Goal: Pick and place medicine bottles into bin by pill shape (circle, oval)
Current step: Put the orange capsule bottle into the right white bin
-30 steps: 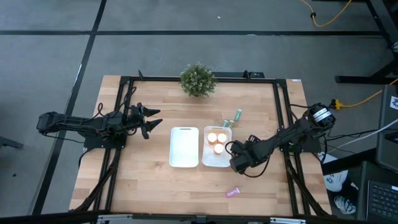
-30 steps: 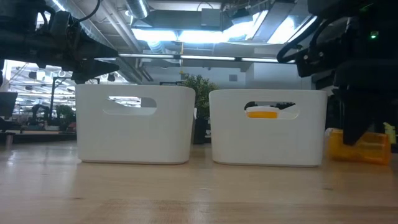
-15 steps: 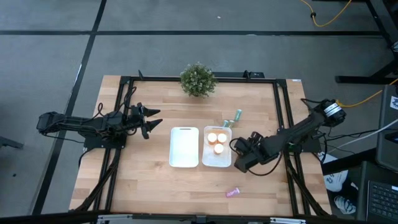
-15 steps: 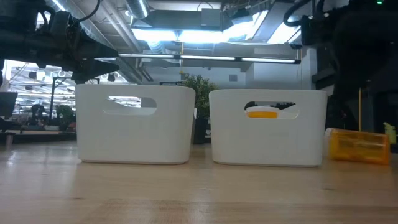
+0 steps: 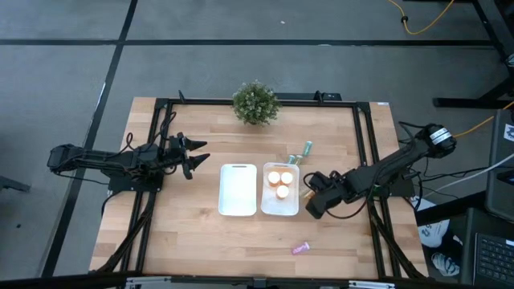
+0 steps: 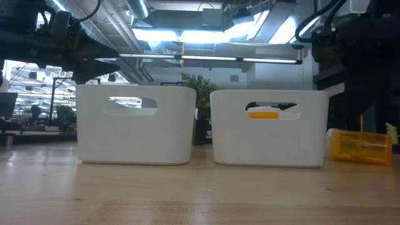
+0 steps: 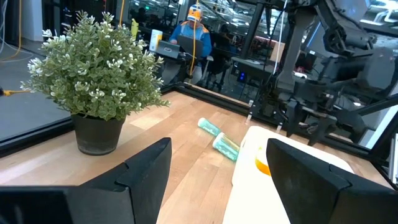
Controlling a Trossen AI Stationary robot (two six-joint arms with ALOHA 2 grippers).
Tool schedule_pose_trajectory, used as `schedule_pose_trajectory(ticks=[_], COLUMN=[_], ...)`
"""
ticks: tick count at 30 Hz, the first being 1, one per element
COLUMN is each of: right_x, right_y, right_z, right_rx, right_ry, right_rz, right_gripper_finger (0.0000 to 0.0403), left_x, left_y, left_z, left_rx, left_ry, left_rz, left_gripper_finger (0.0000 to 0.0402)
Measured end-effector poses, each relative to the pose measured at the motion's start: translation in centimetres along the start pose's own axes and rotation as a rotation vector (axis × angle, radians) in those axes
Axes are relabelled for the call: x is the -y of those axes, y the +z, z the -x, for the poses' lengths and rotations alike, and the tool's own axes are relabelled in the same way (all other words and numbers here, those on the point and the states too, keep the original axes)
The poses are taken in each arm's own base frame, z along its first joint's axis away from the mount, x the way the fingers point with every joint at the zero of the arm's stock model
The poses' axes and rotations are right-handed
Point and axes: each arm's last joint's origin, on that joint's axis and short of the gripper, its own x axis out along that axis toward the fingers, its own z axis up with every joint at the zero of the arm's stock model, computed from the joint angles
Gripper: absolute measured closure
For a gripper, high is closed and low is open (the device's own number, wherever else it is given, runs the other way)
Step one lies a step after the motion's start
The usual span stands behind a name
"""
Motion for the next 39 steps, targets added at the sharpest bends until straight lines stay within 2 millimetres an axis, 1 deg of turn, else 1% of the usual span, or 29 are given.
schedule_pose_trajectory(ticks=[7,13,22,30,34,39], right_x=[-0.2,-0.6,-0.5,-0.5,-0.5,-0.4], right_y=[0.0,-0.2,0.7,0.7,0.6,0.8], right_z=[-0.8,-2.1,-3.2,-4.2,-4.3,-4.3], right_rx=[-0.028,-0.061,-0.055,-0.092,-0.087,-0.036], right_ry=[-0.003,-0.022,-0.023,-0.047,-0.053,-0.086], right_rz=[0.007,0.064,0.090,0.091,0.092,0.096], right_gripper_finger=[0.0144,0.0125,0.0122,0.0122,0.0122,0.0122], left_x=[0.0,0.0,0.0,0.0,0.0,0.0], left_y=[0.0,0.0,0.0,0.0,0.0,0.0], left_z=[0.0,0.0,0.0,0.0,0.0,0.0], left_rx=[0.000,0.000,0.000,0.000,0.000,0.000], left_ry=[0.000,0.000,0.000,0.000,0.000,0.000], left_rz=[0.000,0.000,0.000,0.000,0.000,0.000], left_gripper_finger=[0.0147,0.0147,0.0147,0.0147,0.0147,0.0147])
